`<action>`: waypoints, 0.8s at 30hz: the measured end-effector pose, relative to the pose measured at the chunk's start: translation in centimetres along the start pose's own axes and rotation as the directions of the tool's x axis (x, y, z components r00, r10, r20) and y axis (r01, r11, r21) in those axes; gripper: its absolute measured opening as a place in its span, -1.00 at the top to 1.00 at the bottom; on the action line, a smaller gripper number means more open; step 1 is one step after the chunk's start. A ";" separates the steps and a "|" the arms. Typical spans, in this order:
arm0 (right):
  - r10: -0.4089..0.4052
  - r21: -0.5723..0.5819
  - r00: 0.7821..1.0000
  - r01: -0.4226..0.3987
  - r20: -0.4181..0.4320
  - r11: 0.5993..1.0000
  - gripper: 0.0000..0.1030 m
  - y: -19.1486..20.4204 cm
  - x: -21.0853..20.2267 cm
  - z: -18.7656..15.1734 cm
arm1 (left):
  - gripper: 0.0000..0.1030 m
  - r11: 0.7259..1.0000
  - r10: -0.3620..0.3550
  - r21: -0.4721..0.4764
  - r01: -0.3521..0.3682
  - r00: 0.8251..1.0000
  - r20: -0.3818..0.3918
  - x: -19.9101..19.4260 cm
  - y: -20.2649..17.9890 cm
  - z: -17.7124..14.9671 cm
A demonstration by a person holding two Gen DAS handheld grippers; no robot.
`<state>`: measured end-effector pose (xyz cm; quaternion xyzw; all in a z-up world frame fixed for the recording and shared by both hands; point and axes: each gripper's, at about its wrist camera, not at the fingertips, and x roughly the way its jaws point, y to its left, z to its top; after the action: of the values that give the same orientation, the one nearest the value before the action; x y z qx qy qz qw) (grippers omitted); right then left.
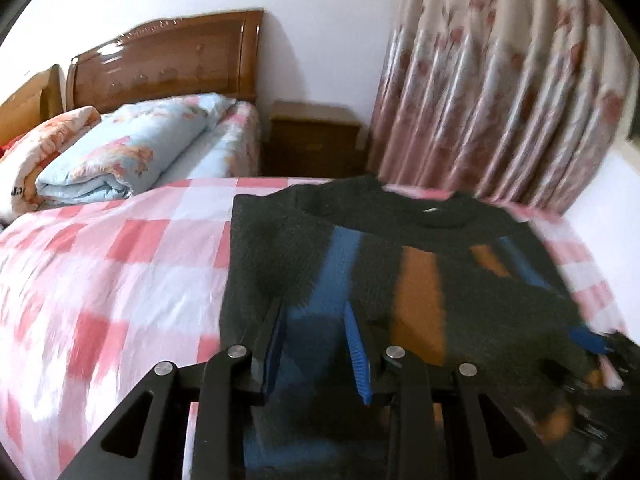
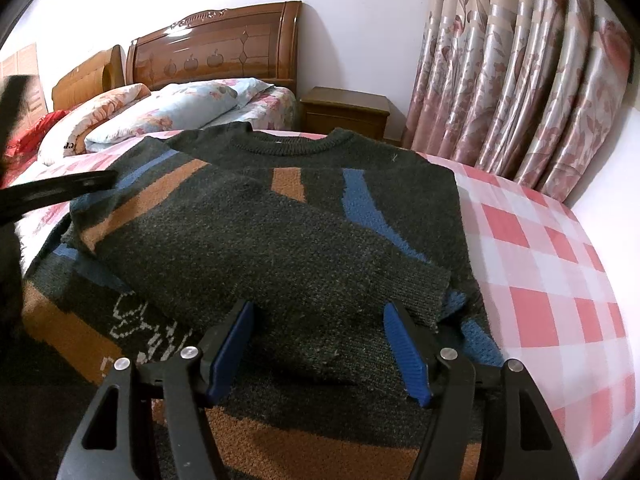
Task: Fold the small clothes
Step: 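Lift the hem with both tools and fold it toward the collar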
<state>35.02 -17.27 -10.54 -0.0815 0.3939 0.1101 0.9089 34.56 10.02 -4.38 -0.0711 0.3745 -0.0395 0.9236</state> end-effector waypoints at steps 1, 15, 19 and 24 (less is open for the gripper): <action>0.001 0.001 1.000 -0.001 0.000 1.000 -1.00 0.0 0.0 0.0 | 0.40 1.000 -0.015 -0.001 0.015 1.000 0.008 -0.8 -0.5 -0.7; 0.057 0.045 0.996 -0.060 0.062 0.997 -1.00 0.4 -2.5 -0.5 | 0.41 0.998 -0.043 0.040 0.046 0.997 -0.059 -4.1 -2.2 -6.3; 0.159 -0.139 0.987 -0.163 -0.035 0.977 -1.00 5.7 -2.5 -1.7 | 0.39 0.989 -0.009 0.146 0.026 0.994 -0.111 -3.5 -4.2 -7.7; 0.177 -0.126 0.981 -0.186 -0.075 0.975 -1.00 4.4 -2.2 -2.7 | 0.39 0.989 -0.062 0.128 0.078 0.990 -0.123 -4.0 -2.8 -7.7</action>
<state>30.54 -14.01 -11.02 -0.1087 0.4202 0.2158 0.8747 26.21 7.02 -6.65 -0.0204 0.4226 -0.1009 0.9004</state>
